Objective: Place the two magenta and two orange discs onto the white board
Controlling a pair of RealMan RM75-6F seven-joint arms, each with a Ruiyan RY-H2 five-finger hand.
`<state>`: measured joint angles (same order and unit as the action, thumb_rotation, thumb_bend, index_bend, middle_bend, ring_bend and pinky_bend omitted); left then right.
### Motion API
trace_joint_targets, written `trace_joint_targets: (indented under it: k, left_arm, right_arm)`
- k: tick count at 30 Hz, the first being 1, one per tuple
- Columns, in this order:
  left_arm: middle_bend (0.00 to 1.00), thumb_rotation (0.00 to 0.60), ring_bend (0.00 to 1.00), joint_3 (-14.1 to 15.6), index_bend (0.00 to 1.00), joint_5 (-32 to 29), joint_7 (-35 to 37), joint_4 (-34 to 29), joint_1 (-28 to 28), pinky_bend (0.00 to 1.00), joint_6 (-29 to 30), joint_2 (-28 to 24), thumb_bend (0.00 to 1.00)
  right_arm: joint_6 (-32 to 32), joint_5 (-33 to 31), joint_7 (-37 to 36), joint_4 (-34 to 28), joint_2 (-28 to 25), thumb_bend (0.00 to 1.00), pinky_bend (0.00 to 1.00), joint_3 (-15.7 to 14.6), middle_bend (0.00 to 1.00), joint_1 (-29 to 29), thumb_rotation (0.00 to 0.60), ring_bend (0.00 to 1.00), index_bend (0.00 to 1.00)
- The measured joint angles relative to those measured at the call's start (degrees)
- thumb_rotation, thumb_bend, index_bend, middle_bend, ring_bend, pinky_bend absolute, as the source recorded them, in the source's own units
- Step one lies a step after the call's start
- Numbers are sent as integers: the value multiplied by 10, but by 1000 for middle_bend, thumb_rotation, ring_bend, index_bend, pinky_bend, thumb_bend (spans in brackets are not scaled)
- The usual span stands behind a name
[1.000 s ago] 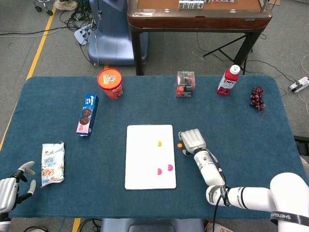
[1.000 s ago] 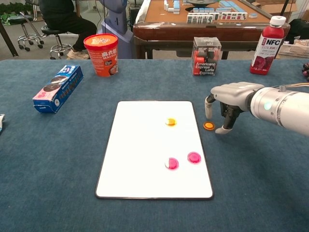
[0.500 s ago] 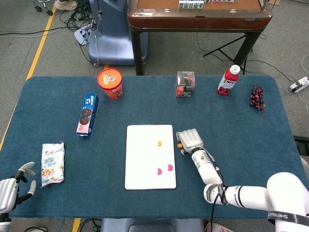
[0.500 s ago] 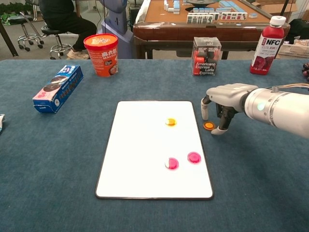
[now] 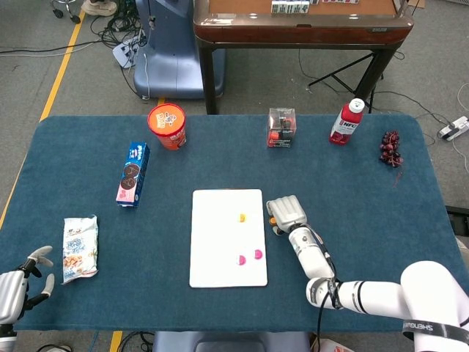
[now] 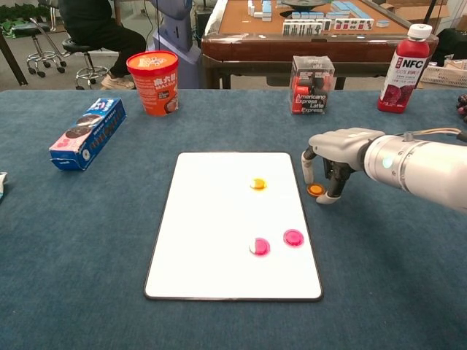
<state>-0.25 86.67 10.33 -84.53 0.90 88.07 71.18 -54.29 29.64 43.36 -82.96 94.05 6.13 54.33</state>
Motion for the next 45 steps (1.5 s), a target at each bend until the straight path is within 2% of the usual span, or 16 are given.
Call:
trace_joint_targets:
  k: [9, 17, 28, 35, 45]
  left_arm:
    - [426, 600, 506, -1, 271, 2, -2, -5, -2, 662, 0, 0, 471]
    - [426, 600, 506, 0, 271, 2, -3, -9, -1, 662, 1, 2, 471]
    - [426, 600, 506, -4, 271, 7, -3, -14, -11, 662, -5, -1, 472]
    - [426, 600, 506, -1, 271, 8, -4, -11, -11, 662, -7, 5, 472]
    - [426, 600, 506, 0, 271, 1, 8, -2, -4, 662, -3, 1, 472]
  right_arm:
    - [-5, 6, -3, -10, -6, 269, 1000, 0, 1000, -2, 600, 1000, 533]
    - [-18, 17, -7, -42, -31, 273, 1000, 8, 1000, -4, 600, 1000, 542]
    - [-46, 14, 19, -110, -60, 273, 1000, 43, 1000, 27, 600, 1000, 542]
    - [-42, -4, 36, -105, -30, 273, 1000, 53, 1000, 56, 600, 1000, 542]
    - [-17, -26, 41, -49, 38, 273, 1000, 58, 1000, 94, 600, 1000, 542]
